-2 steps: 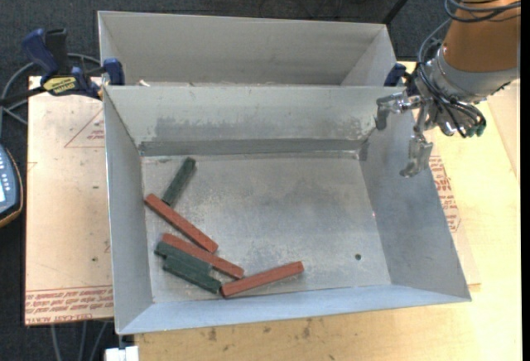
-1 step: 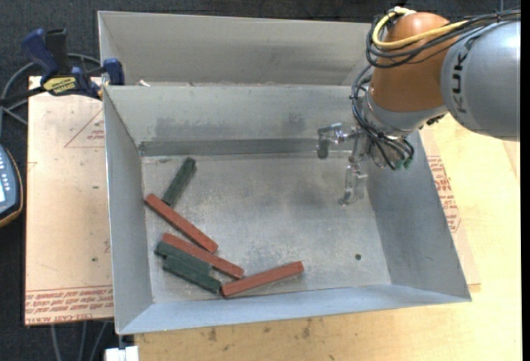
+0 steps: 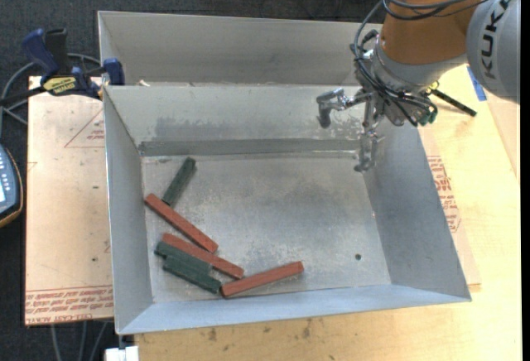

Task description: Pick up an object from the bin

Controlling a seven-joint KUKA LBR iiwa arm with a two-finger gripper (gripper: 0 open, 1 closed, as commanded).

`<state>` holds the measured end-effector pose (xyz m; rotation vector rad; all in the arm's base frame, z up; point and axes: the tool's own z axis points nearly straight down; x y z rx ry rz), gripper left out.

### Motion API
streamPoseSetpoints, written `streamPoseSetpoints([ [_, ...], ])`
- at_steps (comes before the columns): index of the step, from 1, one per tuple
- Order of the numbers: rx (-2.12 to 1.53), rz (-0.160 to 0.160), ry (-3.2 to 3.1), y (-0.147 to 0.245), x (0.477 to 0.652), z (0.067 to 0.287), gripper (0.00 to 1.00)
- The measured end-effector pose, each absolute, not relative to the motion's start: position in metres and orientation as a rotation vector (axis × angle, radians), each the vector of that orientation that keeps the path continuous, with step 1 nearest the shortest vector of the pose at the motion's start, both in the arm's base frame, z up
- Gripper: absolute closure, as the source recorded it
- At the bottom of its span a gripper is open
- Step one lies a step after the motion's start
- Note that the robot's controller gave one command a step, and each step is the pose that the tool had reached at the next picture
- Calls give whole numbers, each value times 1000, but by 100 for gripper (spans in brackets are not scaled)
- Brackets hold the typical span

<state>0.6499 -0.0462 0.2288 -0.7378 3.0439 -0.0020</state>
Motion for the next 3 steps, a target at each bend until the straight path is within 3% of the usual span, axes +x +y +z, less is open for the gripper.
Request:
streamPoseSetpoints([
  [1, -783, 6, 3046, -14, 576, 207, 0],
  [2, -776, 6, 3043, 39, 582, 195, 0],
  [3, -925, 3, 2993, 93, 614, 218, 0],
])
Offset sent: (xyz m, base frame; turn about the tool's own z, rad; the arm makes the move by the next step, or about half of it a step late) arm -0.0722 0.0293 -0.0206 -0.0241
